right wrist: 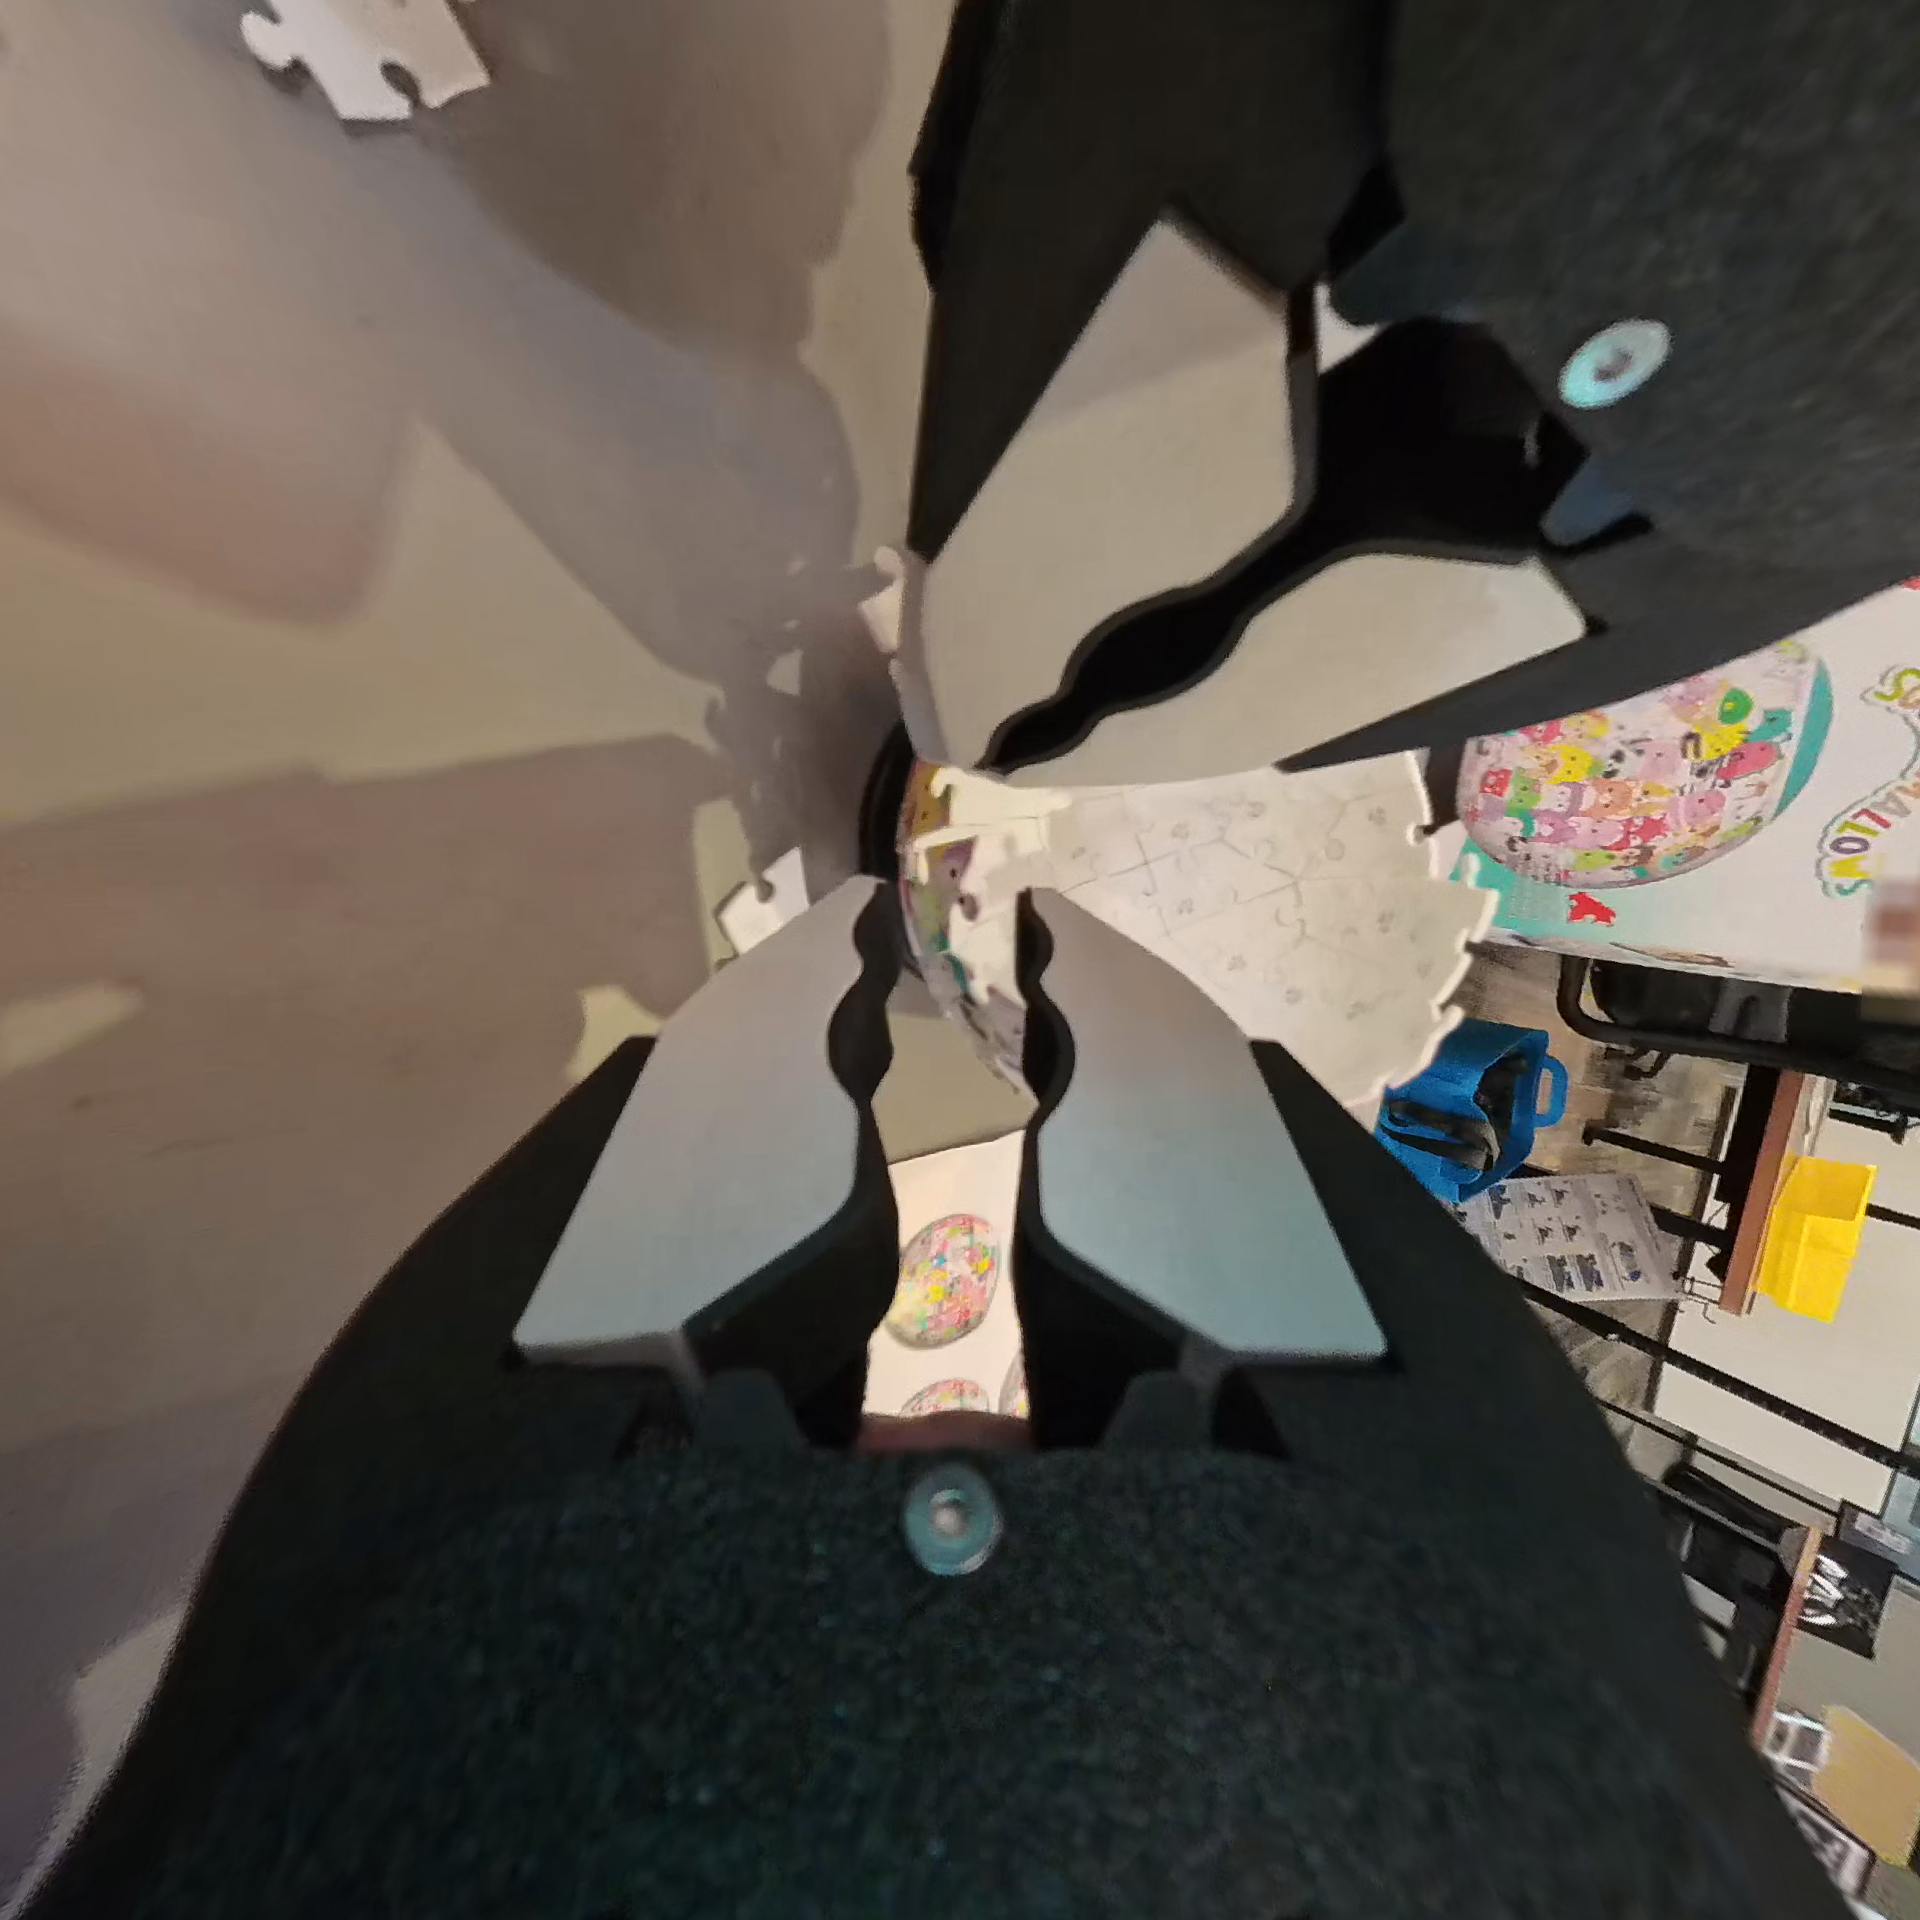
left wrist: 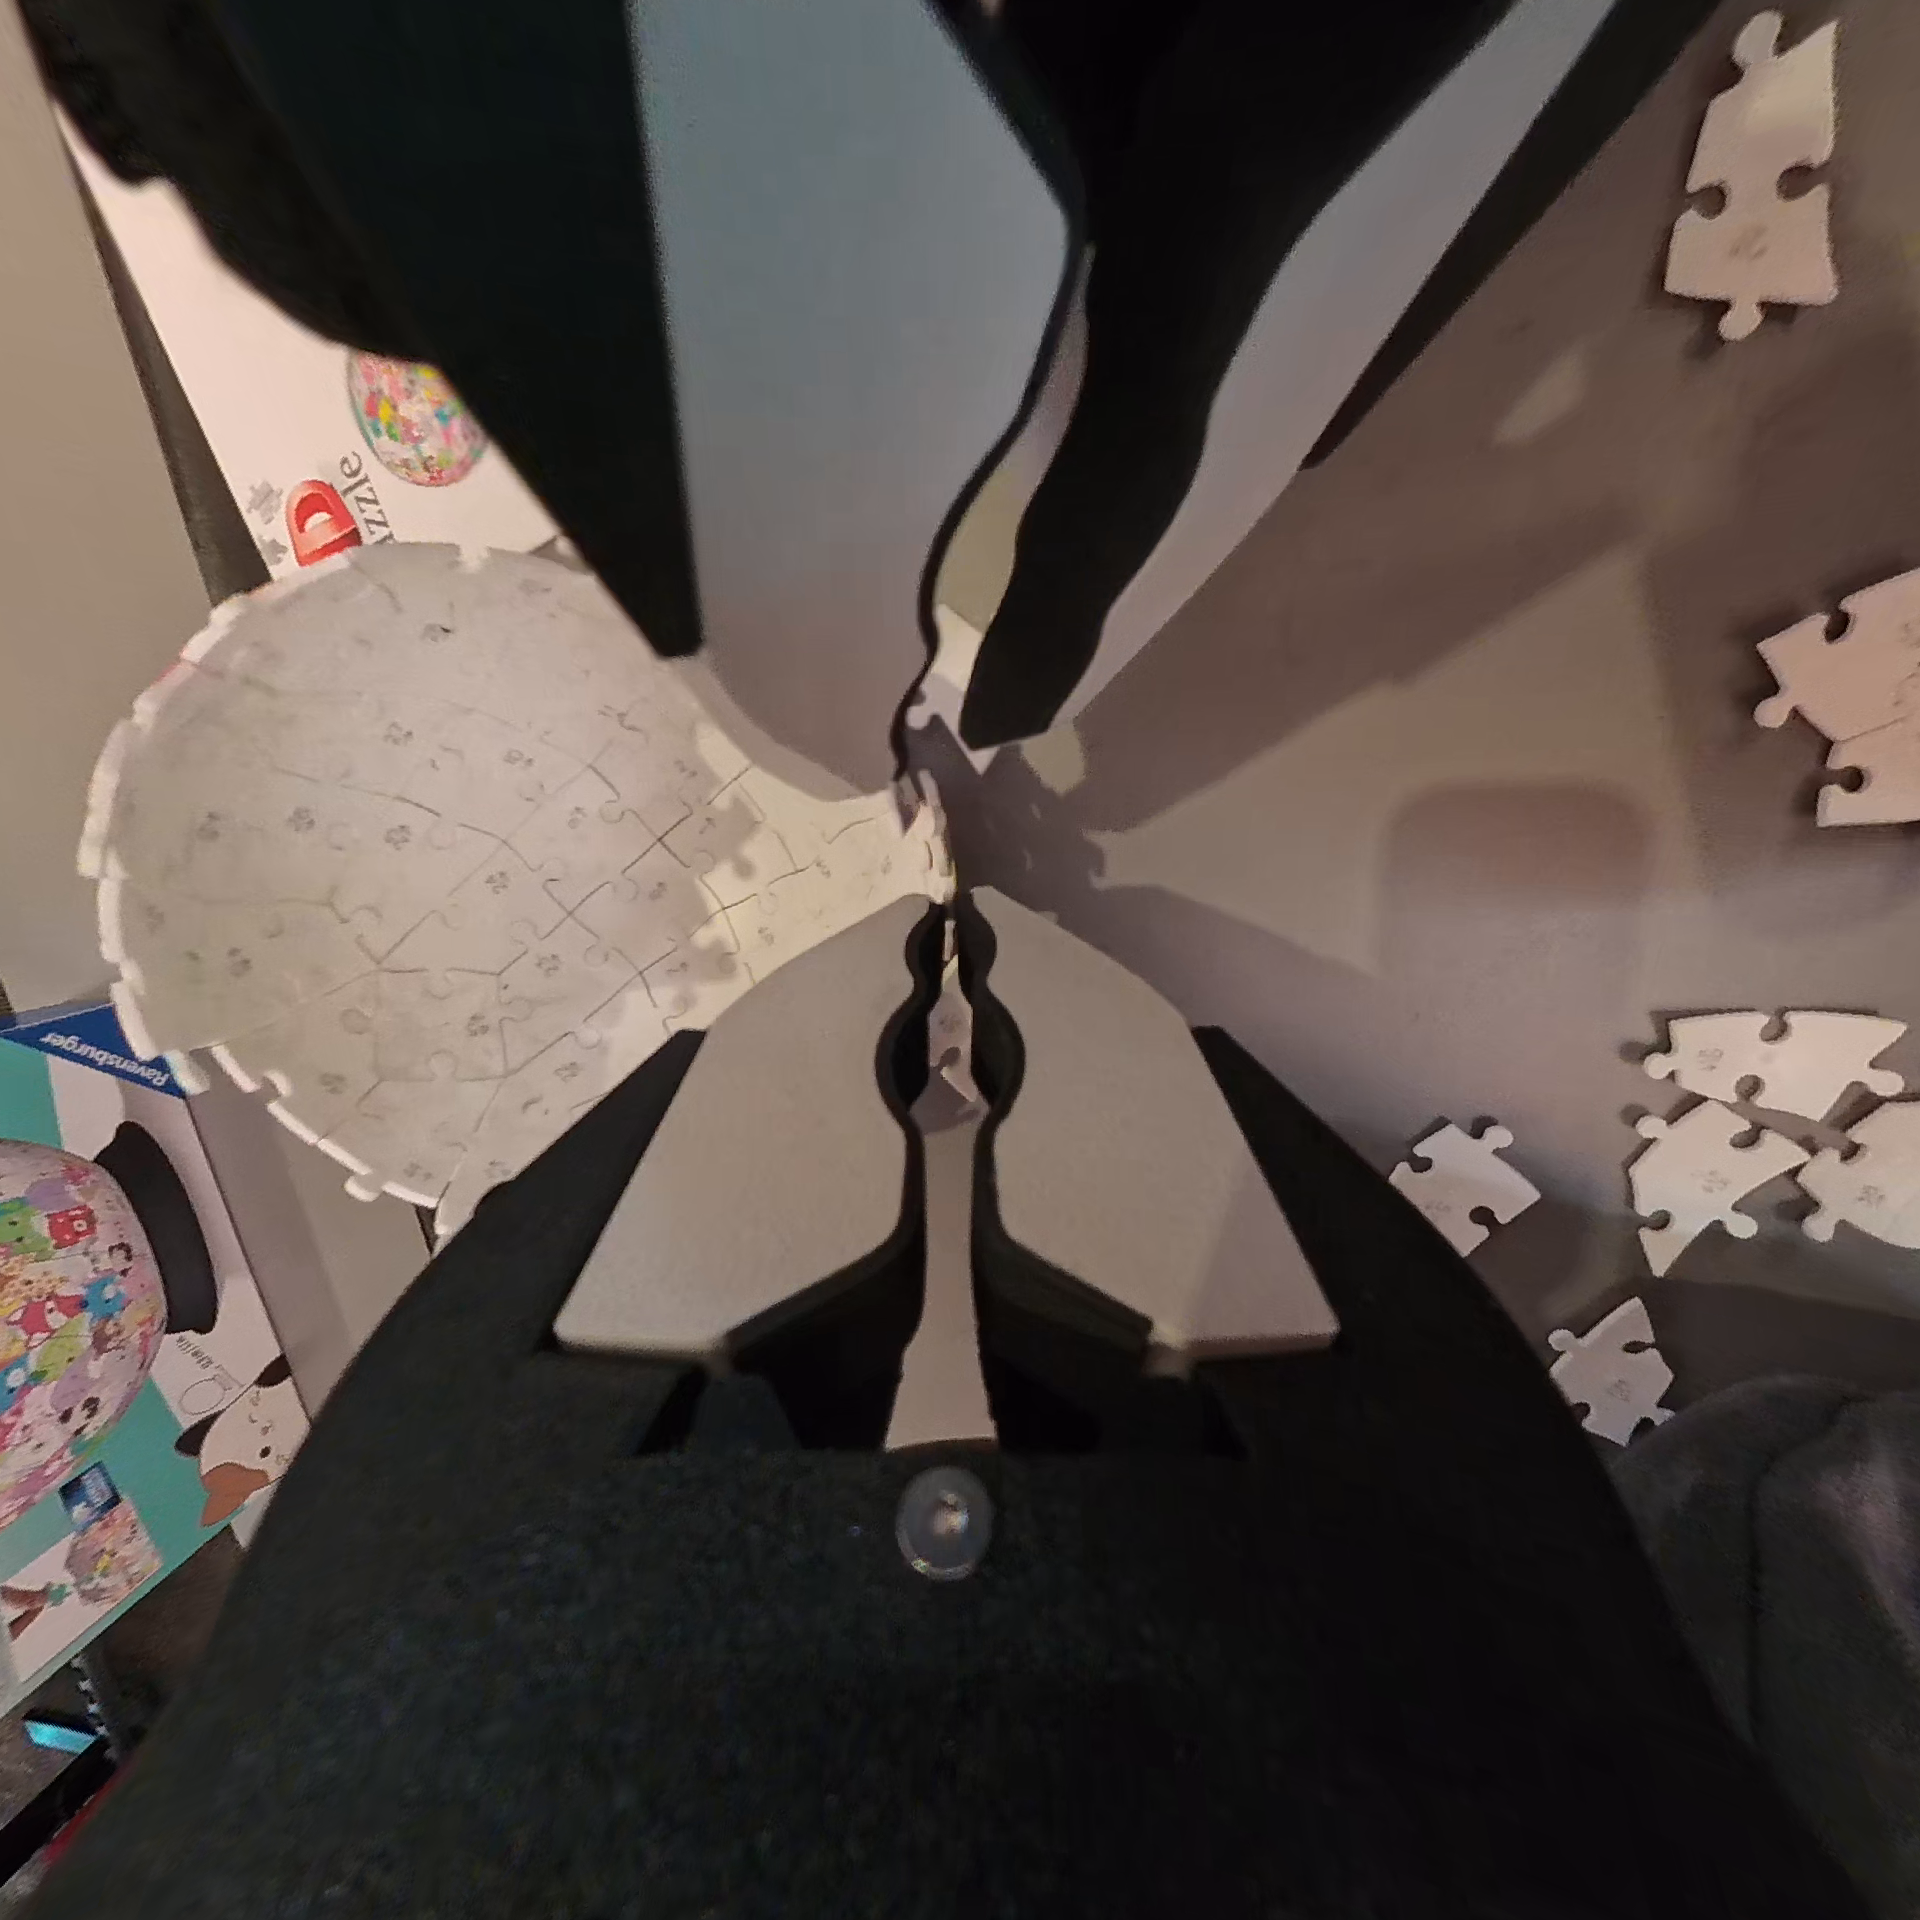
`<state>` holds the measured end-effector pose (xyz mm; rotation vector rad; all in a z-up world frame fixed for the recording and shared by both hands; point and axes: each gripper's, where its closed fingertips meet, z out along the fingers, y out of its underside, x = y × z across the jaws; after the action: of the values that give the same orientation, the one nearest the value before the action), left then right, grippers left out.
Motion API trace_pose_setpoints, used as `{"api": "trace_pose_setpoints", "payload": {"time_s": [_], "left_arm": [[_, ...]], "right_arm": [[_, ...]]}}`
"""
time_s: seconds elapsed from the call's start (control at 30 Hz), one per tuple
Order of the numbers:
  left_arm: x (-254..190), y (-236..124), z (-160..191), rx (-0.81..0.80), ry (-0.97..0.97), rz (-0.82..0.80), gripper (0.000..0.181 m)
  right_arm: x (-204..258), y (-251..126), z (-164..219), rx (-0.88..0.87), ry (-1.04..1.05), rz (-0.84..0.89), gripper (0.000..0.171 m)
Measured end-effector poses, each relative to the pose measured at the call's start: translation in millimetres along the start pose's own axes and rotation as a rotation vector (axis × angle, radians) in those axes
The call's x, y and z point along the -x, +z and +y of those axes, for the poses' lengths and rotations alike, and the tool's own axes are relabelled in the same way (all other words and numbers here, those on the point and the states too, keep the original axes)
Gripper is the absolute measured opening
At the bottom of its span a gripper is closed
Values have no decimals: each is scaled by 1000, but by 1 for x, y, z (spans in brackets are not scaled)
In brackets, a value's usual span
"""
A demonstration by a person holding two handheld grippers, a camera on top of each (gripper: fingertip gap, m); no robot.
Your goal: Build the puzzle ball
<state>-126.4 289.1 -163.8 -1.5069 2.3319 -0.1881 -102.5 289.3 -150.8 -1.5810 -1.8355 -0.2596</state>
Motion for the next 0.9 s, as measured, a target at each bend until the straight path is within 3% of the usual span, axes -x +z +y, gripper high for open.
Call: {"api": "trace_pose_setpoints", "payload": {"time_s": [0.9], "left_arm": [[2, 1, -1, -17, -8, 5, 2]], "right_arm": [[2, 18, 7, 30, -13, -5, 14]]}}
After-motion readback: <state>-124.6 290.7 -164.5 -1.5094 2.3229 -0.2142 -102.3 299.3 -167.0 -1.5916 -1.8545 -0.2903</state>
